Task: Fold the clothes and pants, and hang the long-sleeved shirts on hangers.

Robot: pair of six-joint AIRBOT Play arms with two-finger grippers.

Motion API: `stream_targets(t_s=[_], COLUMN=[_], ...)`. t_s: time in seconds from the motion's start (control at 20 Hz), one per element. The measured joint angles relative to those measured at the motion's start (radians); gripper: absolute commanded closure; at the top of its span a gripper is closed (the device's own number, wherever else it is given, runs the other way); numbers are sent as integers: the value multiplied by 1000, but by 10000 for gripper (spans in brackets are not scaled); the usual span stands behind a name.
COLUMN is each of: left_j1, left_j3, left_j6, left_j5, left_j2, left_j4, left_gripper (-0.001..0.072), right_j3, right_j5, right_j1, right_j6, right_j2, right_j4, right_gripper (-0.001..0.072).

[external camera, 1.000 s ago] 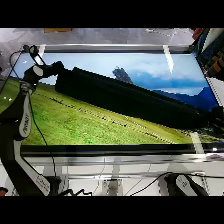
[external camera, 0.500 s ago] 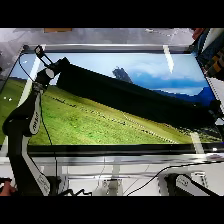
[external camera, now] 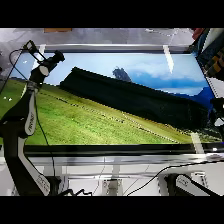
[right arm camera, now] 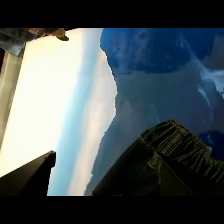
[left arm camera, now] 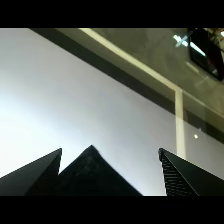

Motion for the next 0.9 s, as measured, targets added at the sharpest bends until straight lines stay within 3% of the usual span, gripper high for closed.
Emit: stream_targets(t_s=[0.3,0.45,0.7,0.9], left_j1=[154,190,183,144], left_j3=[-21,-72,-111,-118], left_j6=[-2,-4,-55,-71], left_j5=[-480,-620,-672,-575], left_j2=[38,37,-23,-66], left_j4=[15,-75,-248,-334], left_gripper=[12,11,9,10], right_j3=[0,0,0,0], right_j5=[67,81,91,93], right_j1=[0,0,0,0], right_j6=[-89,-101,-107,-109], right_j2=[10,11,11,11], right_j4=[-19,-20,-22,-22], right_gripper=[22,22,22,23])
